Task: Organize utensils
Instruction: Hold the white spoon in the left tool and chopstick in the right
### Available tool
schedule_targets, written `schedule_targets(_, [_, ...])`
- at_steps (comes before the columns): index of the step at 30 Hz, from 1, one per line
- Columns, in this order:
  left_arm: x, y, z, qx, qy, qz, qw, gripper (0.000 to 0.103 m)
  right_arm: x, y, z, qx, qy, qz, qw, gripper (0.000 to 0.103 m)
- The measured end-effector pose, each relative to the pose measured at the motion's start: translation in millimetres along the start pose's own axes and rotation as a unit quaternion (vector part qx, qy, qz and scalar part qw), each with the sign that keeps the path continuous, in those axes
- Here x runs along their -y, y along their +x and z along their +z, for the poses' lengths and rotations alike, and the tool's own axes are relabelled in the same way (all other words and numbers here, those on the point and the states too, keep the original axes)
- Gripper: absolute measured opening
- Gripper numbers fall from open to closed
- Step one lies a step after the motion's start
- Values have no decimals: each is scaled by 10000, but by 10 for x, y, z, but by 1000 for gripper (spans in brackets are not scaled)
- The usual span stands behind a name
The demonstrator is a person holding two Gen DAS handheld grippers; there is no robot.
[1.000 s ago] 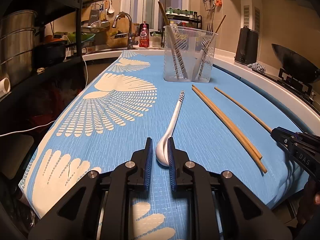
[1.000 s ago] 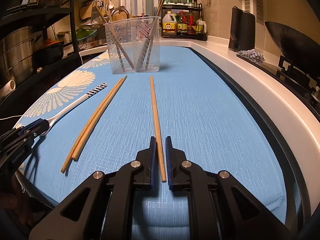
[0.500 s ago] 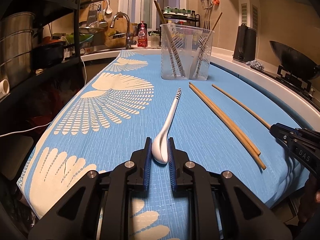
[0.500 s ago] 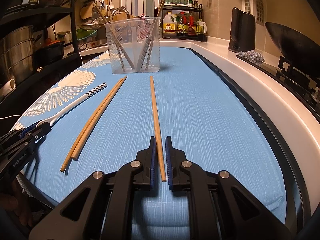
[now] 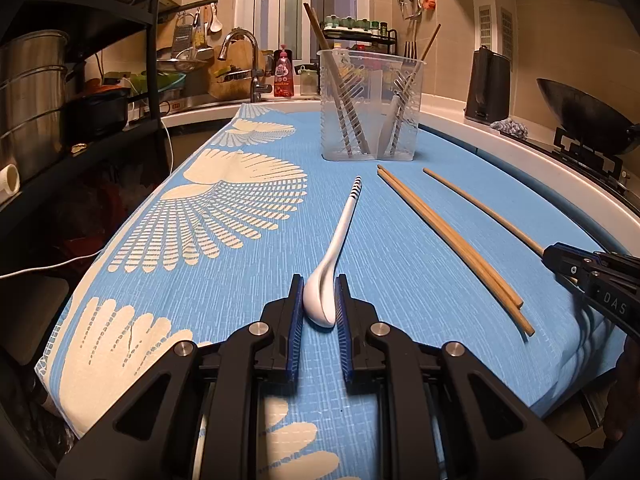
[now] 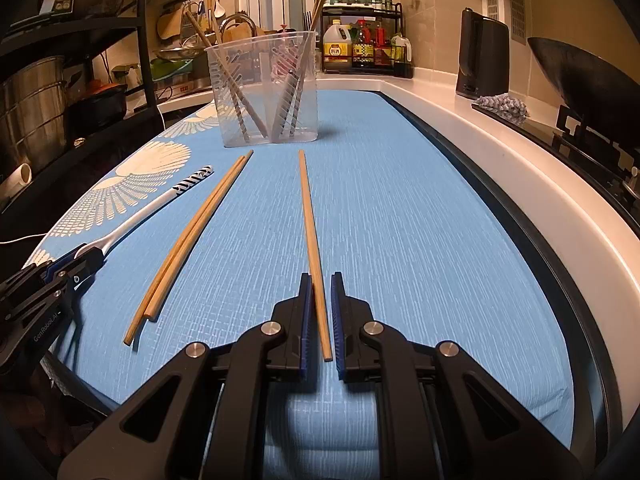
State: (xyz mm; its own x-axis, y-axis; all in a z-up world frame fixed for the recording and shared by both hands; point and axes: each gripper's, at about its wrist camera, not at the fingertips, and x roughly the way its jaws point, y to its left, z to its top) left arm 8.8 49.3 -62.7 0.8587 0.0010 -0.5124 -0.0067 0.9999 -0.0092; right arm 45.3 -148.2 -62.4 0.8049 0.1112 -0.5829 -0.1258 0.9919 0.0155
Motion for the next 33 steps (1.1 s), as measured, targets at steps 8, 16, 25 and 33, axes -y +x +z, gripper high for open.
schedule_targets(8, [14,1,-5,18,38,14,10000,16,18,-4,-5,-7,-10,37,10000,6])
schedule_targets(16, [10,-1,-3,13,28,1,10000,16,1,-10,4,-27,-28,33,10000,6])
schedule_targets(25, [15,-2,-2,15,37,10,10000,16,5,-17,0,-28,-45,35,10000,6])
schedule_targets(33, [17,-1,0,13,36,9,10000,16,-17,-15,8,-68,-88,32,9999,6])
